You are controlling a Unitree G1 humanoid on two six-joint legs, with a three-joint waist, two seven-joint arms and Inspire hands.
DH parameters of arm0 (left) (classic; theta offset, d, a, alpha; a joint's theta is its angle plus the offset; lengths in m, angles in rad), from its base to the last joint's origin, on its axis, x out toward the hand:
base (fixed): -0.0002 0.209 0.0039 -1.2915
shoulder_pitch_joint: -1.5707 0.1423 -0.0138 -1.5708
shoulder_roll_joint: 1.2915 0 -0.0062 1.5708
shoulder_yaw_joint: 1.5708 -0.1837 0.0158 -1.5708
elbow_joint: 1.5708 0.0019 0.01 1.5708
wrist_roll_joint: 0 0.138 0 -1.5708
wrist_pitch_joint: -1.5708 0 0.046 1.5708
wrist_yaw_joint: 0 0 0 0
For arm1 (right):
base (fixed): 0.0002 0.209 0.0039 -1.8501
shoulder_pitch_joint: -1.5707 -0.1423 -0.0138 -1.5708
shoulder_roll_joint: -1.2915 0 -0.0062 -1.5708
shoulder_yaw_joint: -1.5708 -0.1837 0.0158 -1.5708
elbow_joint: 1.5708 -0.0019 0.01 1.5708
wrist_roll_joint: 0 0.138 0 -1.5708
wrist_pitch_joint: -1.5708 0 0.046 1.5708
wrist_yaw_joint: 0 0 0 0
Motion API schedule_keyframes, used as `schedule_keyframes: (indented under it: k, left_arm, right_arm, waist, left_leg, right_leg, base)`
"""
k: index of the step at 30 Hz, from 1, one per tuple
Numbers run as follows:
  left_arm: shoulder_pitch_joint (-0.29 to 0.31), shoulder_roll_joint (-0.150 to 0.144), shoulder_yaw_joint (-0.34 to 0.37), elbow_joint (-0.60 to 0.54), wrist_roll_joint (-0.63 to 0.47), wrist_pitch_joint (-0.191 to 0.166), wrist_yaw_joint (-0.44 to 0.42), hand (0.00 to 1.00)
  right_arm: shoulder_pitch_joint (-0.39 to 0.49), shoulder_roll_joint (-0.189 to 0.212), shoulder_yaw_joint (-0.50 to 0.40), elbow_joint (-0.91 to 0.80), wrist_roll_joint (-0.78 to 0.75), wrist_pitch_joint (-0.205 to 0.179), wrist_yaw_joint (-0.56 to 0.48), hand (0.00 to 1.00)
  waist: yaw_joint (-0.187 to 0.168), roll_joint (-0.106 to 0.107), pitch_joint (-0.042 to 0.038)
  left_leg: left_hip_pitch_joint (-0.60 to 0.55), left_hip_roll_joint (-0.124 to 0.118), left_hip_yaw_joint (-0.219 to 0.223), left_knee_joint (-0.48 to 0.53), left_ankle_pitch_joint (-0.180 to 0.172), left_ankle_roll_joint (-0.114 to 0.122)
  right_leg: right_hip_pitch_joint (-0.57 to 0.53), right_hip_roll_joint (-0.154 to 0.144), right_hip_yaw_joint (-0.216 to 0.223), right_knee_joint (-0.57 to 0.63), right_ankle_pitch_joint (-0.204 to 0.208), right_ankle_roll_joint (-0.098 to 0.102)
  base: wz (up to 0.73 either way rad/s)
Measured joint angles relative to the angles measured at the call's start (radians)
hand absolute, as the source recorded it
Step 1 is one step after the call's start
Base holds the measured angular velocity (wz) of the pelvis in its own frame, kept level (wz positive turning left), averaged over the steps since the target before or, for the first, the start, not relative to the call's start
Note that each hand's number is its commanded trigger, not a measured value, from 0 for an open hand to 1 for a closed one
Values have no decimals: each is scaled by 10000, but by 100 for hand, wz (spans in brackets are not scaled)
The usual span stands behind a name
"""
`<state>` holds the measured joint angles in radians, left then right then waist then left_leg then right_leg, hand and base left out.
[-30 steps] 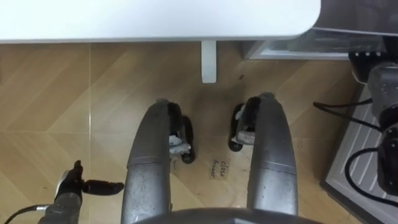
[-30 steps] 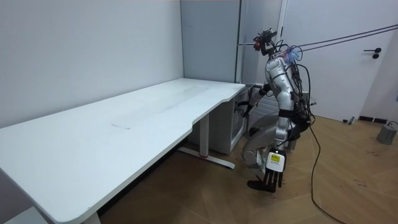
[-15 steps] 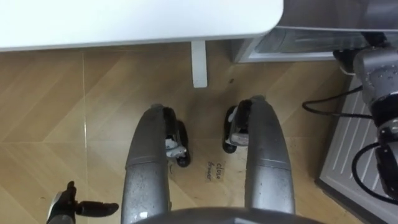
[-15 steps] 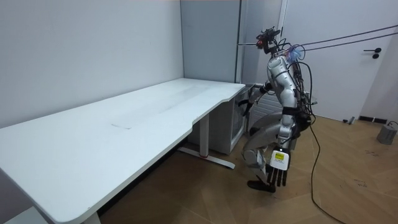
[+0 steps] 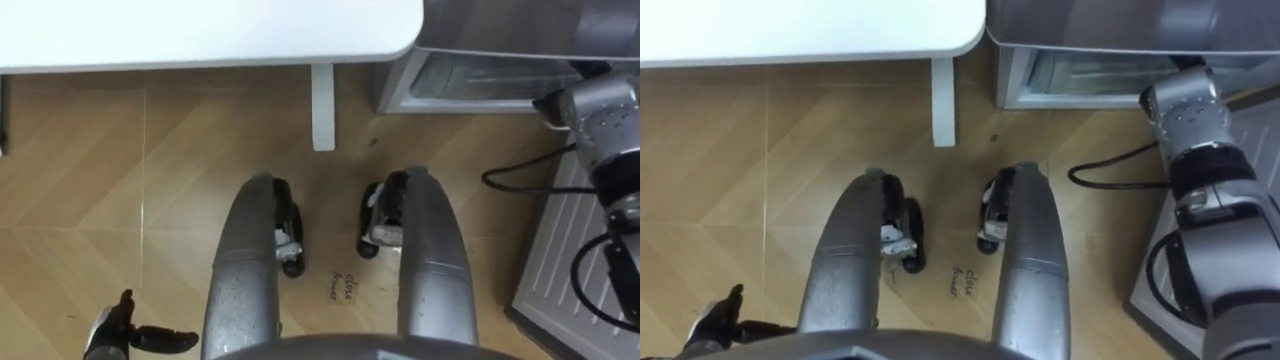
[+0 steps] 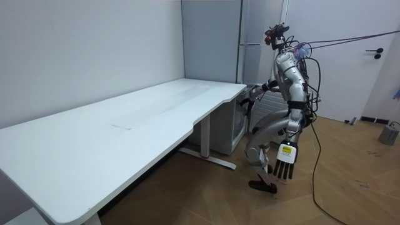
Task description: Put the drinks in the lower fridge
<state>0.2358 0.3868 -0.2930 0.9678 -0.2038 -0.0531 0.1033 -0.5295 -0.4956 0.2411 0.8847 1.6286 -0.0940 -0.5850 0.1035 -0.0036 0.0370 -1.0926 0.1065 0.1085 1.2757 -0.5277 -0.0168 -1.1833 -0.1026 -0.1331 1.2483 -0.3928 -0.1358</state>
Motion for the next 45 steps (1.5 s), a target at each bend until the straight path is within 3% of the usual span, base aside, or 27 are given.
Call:
schedule_keyframes:
  k: [2, 6, 10, 14, 18, 21, 24, 29, 32, 36, 45]
  left_arm:
    - [-4, 26, -42, 34, -7, 81, -156, 0]
    - [-14, 141, -99, 201, -99, 273, -569, 0]
    - [-63, 365, -246, 344, -207, 379, -752, 0]
    - [-348, 306, -231, 361, -195, 554, -938, 0]
    - [-708, 72, -228, 476, -184, 705, -940, 0]
    - [-724, -210, -224, 497, -184, 889, -930, 0]
    - [-814, -445, -37, 549, 136, 922, -929, 0]
    - [-880, -966, 732, 846, 587, 891, -721, 0]
    - [-801, -1032, 1026, 1102, 777, 884, -704, 0]
    - [-566, -1136, 1398, 1463, 1314, 878, -667, 0]
    - [138, -1593, 2191, 1598, 2021, 1130, -635, 0]
  right_arm:
    - [392, 1, 171, 713, -786, 48, 936, 0]
    - [1366, -140, 950, 2560, -4354, 312, 3452, 0]
    - [2023, -231, 1278, 3233, -6683, 392, 4509, 0]
    - [2410, 83, 1237, 3876, -8778, 703, 5329, 0]
    - [3114, 727, 1185, 4040, -10464, 739, 5733, 0]
    - [3695, 1431, 1072, 4118, -10921, 775, 5844, 0]
    - [4312, 1832, 881, 4179, -10974, 832, 6121, 0]
    - [4970, 2078, 691, 4428, -10886, 825, 6343, 0]
    - [5436, 2341, 267, 4452, -10862, 826, 6517, 0]
    - [5896, 2594, -137, 4532, -10868, 842, 6616, 0]
    - [6053, 2832, -840, 4552, -10985, 961, 6837, 0]
  waist:
    - [160, -19, 10]
    - [119, -27, 13]
    - [131, -72, 9]
    - [130, -17, -14]
    - [101, -5, -38]
    - [15, 61, -87]
    - [-160, 99, -118]
    - [-322, 142, -168]
    - [-482, 7, -270]
    - [-489, -35, -318]
    - [-710, -4, -296]
  left_leg:
    - [435, 3, -25, -468, 222, 3]
    - [1449, 19, -132, -1631, 558, -79]
    - [2257, 1, -376, -2369, 703, -160]
    - [3196, -19, -584, -2997, 768, -169]
    - [4091, -161, -619, -3659, 793, -129]
    - [4872, -208, -635, -4398, 930, -82]
    - [5524, -364, -665, -5080, 1096, -30]
    - [6918, -499, -567, -6348, 1381, 28]
    - [7827, -592, -509, -7192, 1585, 38]
    - [9076, -620, -363, -8193, 1772, 46]
    - [10566, -590, -195, -9328, 1969, 31]
  right_leg:
    - [489, 10, -91, -411, 42, -4]
    - [1727, -4, -404, -1539, 161, 175]
    - [2765, 30, -798, -2406, 272, 158]
    - [3875, 166, -1008, -3203, 380, 203]
    - [4792, 153, -1049, -3795, 340, 392]
    - [5638, 168, -1170, -4517, 432, 499]
    - [6249, 119, -1208, -5077, 501, 647]
    - [7584, 174, -1199, -6195, 727, 848]
    - [8348, 192, -1171, -6833, 808, 956]
    - [9497, 358, -1104, -7684, 934, 1080]
    - [10872, 631, -1014, -8754, 1188, 1242]
  base:
    - [11]
    - [22]
    - [11]
    - [8]
    - [9]
    - [11]
    - [13]
    - [1]
    - [2]
    - [-6]
    - [-4]
